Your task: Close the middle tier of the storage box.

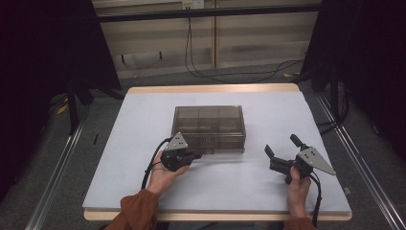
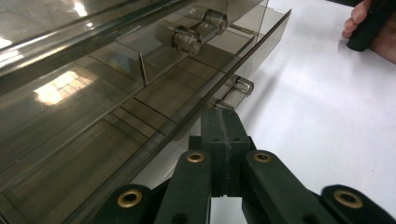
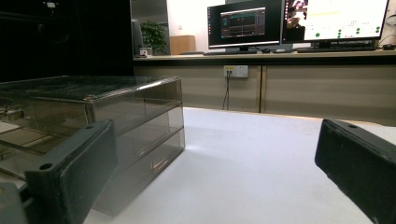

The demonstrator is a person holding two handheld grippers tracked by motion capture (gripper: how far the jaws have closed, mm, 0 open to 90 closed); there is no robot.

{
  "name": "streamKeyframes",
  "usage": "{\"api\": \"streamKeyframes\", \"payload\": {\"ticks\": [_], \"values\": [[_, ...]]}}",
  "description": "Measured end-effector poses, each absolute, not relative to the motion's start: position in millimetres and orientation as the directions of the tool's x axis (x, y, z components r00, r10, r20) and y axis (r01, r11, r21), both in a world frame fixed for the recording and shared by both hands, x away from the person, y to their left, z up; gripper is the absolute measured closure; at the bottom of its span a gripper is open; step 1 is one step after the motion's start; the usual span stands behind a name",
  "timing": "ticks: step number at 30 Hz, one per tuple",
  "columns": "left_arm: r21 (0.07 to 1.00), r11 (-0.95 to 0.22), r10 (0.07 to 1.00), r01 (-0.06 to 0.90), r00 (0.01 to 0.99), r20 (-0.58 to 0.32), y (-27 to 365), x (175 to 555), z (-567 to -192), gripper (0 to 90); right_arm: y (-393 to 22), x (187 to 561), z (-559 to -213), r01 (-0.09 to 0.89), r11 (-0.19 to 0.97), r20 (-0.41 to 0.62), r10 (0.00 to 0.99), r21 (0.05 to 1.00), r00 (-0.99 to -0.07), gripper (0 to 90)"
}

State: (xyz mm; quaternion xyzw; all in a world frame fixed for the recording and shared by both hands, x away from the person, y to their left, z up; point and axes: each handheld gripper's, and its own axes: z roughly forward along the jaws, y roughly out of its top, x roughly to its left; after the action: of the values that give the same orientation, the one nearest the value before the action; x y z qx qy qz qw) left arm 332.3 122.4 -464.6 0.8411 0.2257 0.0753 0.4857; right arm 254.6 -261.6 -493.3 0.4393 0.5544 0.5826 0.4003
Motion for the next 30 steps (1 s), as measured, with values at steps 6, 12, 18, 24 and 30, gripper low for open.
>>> {"api": "streamKeyframes", "payload": {"ticks": [6,12,18,24,30], "values": [[0.854,-0.423,0.455,0.305,0.886,-0.091,122.2,334.1,-465.0,90.0,-261.7,254.7,-493.3,0.020,-0.065,0.068,0.953,0.998,-0.295,0.0],[0.850,-0.430,0.459,0.304,0.884,-0.084,122.3,335.9,-464.8,90.0,-261.6,254.8,-493.4,0.018,-0.063,0.065,0.953,0.998,-0.296,0.0],[0.850,-0.425,0.465,0.310,0.881,-0.089,122.2,338.4,-465.2,90.0,-262.0,254.6,-493.2,0.026,-0.063,0.068,0.953,0.998,-0.294,0.0],[0.850,-0.423,0.472,0.315,0.877,-0.090,121.2,340.5,-465.8,90.0,-261.9,254.7,-493.3,0.023,-0.065,0.069,0.953,0.998,-0.296,0.0],[0.853,-0.410,0.478,0.322,0.873,-0.100,120.4,343.5,-465.8,90.0,-262.1,254.6,-493.3,0.025,-0.063,0.067,0.953,0.998,-0.294,0.0]]}}
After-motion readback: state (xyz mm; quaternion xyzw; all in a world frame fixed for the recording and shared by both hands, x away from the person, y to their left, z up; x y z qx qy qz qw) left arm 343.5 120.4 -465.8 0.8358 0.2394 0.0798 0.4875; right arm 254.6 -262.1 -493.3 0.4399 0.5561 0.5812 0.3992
